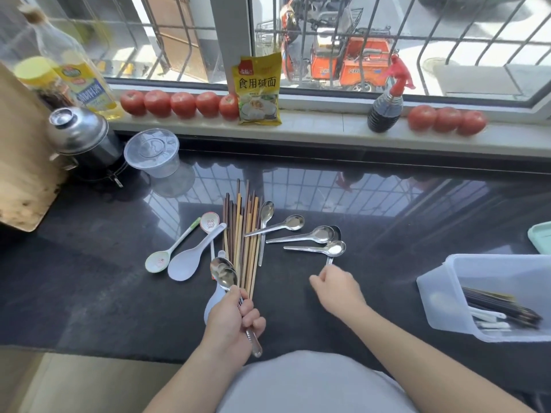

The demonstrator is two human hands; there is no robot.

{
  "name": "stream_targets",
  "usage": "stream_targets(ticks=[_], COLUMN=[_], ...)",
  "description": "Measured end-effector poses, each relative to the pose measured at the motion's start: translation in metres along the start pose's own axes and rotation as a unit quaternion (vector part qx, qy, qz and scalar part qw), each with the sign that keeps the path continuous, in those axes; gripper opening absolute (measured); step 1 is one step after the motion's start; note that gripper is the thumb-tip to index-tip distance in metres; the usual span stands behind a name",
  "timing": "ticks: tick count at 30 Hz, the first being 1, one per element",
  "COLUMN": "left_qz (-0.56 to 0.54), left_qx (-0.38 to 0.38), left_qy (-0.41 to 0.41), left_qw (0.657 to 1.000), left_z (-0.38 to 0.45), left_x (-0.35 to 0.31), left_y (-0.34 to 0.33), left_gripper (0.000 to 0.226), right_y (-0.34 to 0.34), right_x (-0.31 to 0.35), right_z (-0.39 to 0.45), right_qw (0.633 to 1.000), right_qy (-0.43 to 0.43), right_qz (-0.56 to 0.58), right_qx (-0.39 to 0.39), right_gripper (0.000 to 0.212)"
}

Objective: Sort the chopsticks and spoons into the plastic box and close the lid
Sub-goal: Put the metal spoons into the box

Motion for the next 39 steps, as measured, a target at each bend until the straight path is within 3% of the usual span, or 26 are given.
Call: stream_targets(ticks=[4,10,15,18,21,24,28,34,39], left_qz=[0.011,0.025,0.045,0.082,0.122,0.134,0.130,0.091,0.132], left_qx=[-0.010,-0.010,0.014,0.049,0.065,0.085,0.122,0.112,0.122], left_qy=[0.010,0.025,0.050,0.037,0.008,0.008,0.027,0.055,0.075], left_qw=[1.000,0.999,0.998,0.995,0.990,0.987,0.984,0.988,0.981], left_z=[-0.004,-0.008,-0.003,-0.002,-0.001,0.001,-0.004,-0.003,-0.002], left_x=[0.001,0.003,0.012,0.014,0.012,0.014,0.019,0.022,0.022], left_y=[0.007,0.009,0.005,-0.006,-0.021,-0.038,-0.060,-0.045,-0.035], left_gripper=[0.036,0.035,0.033,0.033,0.036,0.037,0.040,0.040,0.039], right_y=[0.020,0.010,0.044,0.065,0.054,0.012,-0.017,-0.033,-0.043], right_x=[-0.019,-0.034,-0.069,-0.064,-0.018,0.025,0.050,0.062,0.062], right_z=[0.031,0.049,0.023,-0.003,-0.029,-0.052,-0.063,-0.078,-0.080], right_qw=[0.993,0.992,0.976,0.961,0.972,0.985,0.985,0.958,0.927], right_qy=[-0.083,-0.109,-0.107,-0.058,0.069,0.127,0.160,0.209,0.255], right_qz=[-0.039,0.043,0.111,0.155,0.186,0.112,0.006,-0.166,-0.215], right_qx=[-0.072,-0.053,-0.157,-0.220,-0.123,0.019,0.056,0.102,0.171], right_gripper=[0.046,0.019,0.015,0.019,0.024,0.024,0.022,0.020,0.021])
Point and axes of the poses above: each hand's wrist, its own z-axis towards the middle knuckle, its own y-axis out of the back of the hand, x = y × z, the point moved 6 cm from there along z, towards the middle knuckle, and after that the axes turned 15 degrees about x, right-handed, at the moved point
